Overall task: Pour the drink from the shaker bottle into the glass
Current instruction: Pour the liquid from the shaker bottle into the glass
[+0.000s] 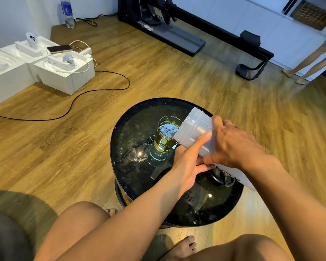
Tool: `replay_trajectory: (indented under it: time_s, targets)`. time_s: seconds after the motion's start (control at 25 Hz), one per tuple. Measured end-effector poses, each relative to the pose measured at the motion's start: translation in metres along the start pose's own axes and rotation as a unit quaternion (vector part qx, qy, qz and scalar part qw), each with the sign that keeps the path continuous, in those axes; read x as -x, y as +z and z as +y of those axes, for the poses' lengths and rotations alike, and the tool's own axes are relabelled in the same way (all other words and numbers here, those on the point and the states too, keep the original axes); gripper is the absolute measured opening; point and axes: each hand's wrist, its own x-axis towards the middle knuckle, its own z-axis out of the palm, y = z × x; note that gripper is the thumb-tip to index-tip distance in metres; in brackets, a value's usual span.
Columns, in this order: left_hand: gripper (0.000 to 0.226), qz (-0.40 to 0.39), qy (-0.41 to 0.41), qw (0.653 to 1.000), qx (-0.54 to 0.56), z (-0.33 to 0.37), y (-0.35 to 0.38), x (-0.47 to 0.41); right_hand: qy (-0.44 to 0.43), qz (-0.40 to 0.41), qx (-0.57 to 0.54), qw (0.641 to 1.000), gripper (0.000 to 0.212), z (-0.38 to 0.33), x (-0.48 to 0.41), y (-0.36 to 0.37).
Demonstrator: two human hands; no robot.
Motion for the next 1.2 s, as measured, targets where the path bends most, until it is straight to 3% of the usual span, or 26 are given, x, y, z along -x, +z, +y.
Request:
replay_trajectory:
  time_s: [0.88, 1.08, 1.2]
  targets:
    - [0.042, 0.001, -0.004, 1.000, -0.003, 0.002, 0.002, 0.004, -0.005, 0.008, 0.011, 1.000, 0.106, -0.001, 0.001, -0.002]
    - [0.037, 0.006, 0.009, 0.999, -0.031, 0.004, 0.003, 0.008, -0.004, 0.011, -0.042, 0.999, 0.103, 0.005, 0.003, 0.002]
    - [0.047, 0.014, 0.036, 0.996, -0.086, 0.012, 0.005, 0.013, -0.014, 0.044, -0.113, 0.992, 0.098, 0.011, 0.005, 0.011]
